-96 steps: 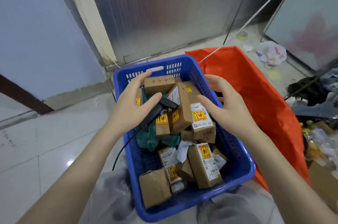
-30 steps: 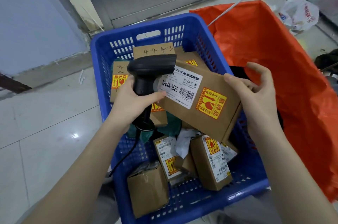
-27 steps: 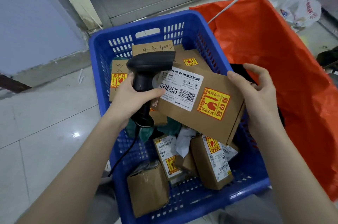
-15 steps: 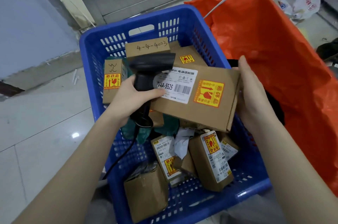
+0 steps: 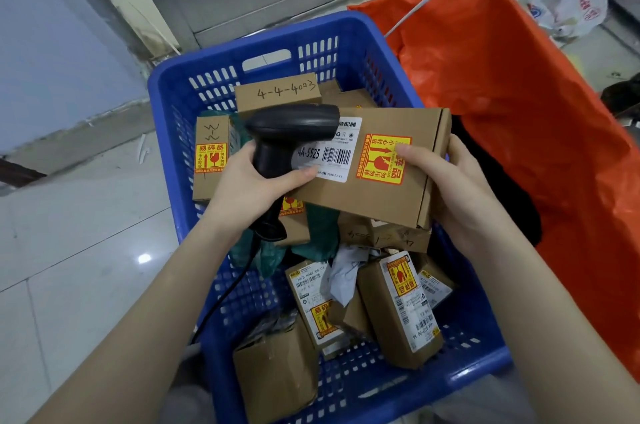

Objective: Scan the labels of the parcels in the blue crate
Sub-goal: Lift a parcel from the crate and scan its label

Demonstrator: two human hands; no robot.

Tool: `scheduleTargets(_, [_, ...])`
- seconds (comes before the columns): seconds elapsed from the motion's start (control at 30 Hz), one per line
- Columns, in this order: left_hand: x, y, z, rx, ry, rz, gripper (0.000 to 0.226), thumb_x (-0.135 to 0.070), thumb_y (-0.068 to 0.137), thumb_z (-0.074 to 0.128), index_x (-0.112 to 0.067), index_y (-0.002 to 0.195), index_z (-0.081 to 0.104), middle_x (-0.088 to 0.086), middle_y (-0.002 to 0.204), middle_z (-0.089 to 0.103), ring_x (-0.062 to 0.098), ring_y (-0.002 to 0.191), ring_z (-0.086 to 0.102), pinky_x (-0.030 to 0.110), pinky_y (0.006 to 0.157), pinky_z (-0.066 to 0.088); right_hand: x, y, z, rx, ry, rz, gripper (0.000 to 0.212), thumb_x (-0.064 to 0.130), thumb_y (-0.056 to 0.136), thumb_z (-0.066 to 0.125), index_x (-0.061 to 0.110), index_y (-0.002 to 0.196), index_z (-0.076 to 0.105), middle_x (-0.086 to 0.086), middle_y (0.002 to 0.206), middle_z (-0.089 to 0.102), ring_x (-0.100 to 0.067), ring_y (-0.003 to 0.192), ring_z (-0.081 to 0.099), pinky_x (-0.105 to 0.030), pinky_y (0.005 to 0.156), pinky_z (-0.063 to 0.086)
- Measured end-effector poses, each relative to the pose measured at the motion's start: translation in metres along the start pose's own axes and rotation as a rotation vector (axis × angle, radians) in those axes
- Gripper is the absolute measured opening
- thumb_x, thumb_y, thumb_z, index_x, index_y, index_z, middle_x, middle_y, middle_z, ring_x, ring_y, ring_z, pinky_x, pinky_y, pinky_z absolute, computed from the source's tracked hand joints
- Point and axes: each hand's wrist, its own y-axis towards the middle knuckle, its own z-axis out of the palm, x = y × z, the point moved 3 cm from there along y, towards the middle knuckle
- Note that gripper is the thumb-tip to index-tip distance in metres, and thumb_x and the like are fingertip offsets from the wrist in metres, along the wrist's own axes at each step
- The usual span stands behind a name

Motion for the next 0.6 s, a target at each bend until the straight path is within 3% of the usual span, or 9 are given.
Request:
scheduleTargets(0.13, [-0.0042, -0.0018, 0.0000, -0.034, -0.016, 0.007, 0.031, -0.036, 0.074, 0.077, -0.030, 0.099, 0.059, -0.009, 0.100, 0.068, 0.004, 0.091, 0.064, 0.015, 0.069, 0.048, 0.0020, -0.0002, 0.0001, -0.037, 0.033, -0.038, 0.043, 0.023, 0.081, 0.070, 0.021, 0.122, 0.055, 0.001, 0.105, 0.073, -0.008, 0.078, 0.073, -0.023, 0.056, 0.056])
scheduleTargets(0.23, [-0.0065, -0.0025, -0.0025, -0.069, -0.040, -0.001, 0.017, -0.035, 0.080, 0.072, -0.035, 0.090, 0.058, -0.010, 0.092, 0.067, 0.000, 0.082, 0.063, 0.015, 0.067, 0.047, 0.0021, 0.0009, -0.0010, -0.066, 0.020, -0.080, 0.040, 0.023, 0.083, 0.069, 0.023, 0.121, 0.056, 0.001, 0.110, 0.072, -0.013, 0.090, 0.072, -0.027, 0.063, 0.059])
scheduleTargets(0.37, [-0.0070, -0.0001, -0.0066, -0.034, -0.142, -0.038, 0.025, -0.016, 0.078, 0.076, -0.020, 0.099, 0.064, 0.005, 0.093, 0.076, 0.022, 0.084, 0.073, 0.037, 0.077, 0.060, 0.0002, 0.0021, -0.0039, -0.114, 0.042, -0.111, 0.027, 0.023, 0.084, 0.067, 0.031, 0.107, 0.056, 0.002, 0.108, 0.071, -0.012, 0.090, 0.071, -0.024, 0.060, 0.058])
scheduleTargets(0.5, [-0.0073, 0.0016, -0.0040, -0.003, -0.084, -0.017, 0.018, -0.013, 0.079, 0.073, -0.015, 0.094, 0.063, -0.003, 0.061, 0.069, 0.007, 0.058, 0.066, 0.022, 0.059, 0.056, -0.0004, 0.0032, -0.0039, -0.142, 0.050, -0.148, 0.024, 0.022, 0.084, 0.067, 0.034, 0.100, 0.054, 0.004, 0.107, 0.070, -0.011, 0.091, 0.070, -0.025, 0.065, 0.059])
scheduleTargets(0.6, [-0.0070, 0.0012, -0.0011, 0.017, -0.097, -0.055, 0.013, -0.014, 0.081, 0.071, -0.014, 0.087, 0.060, -0.003, 0.054, 0.060, 0.005, 0.048, 0.058, 0.018, 0.053, 0.052, -0.0022, 0.0035, -0.0027, -0.160, 0.027, -0.176, 0.025, 0.022, 0.083, 0.068, 0.035, 0.099, 0.054, 0.004, 0.108, 0.069, -0.014, 0.097, 0.069, -0.033, 0.076, 0.060])
